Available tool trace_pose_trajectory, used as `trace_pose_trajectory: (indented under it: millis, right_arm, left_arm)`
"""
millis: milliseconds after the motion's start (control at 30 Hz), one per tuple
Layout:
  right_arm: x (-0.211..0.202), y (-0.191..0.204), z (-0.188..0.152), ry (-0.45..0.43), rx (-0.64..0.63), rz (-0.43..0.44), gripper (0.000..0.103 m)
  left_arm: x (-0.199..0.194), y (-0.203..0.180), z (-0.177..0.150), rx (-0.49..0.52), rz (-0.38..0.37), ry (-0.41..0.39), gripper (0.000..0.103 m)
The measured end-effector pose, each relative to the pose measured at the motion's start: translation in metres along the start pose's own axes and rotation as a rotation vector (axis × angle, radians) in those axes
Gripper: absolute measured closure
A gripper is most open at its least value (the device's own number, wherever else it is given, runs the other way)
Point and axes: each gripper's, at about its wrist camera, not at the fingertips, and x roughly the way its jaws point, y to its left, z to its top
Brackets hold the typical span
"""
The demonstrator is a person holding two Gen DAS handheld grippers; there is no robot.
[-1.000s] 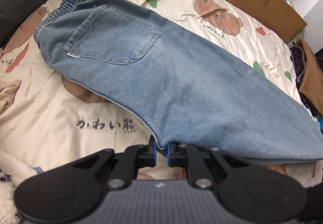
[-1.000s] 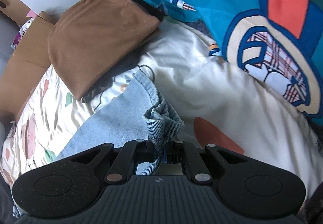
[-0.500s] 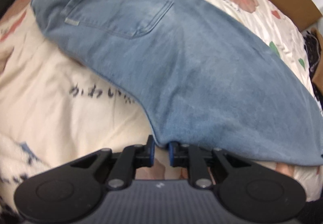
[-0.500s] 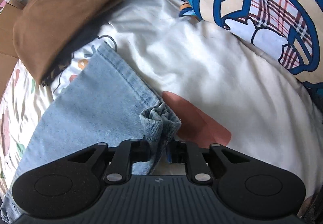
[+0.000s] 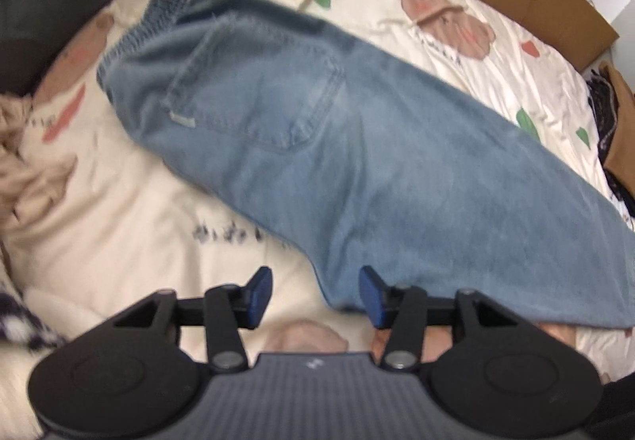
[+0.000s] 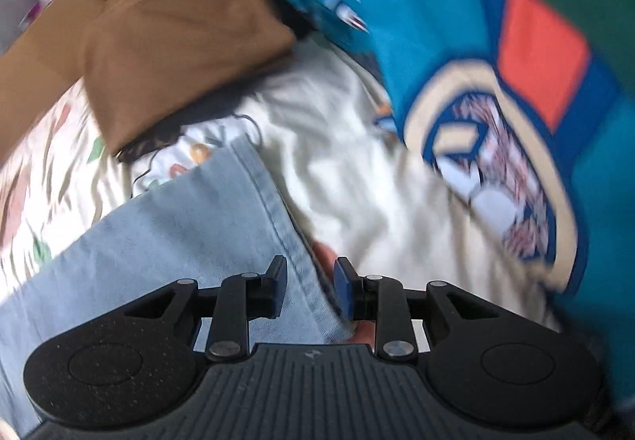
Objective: Fold clothes
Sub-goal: 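Open both grippers and release the jeans onto the sheet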
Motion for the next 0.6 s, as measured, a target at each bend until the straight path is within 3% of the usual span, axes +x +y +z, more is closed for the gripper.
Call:
trace_pose_trajectory:
  millis: [300, 600]
  right_arm:
    - [0.034, 0.063, -0.005, 0.024, -0.284, 0.038, 0.072]
    - [0.08, 0.094, -0.009, 0.032, -0.309, 0.053, 0.073]
  left_arm:
    - [0.027, 0.002, 0.033, -0.035, 0.022, -0.033, 0.048]
    - [0.051, -0.005, 0.033, -0.037, 0.015, -0.056, 0.048]
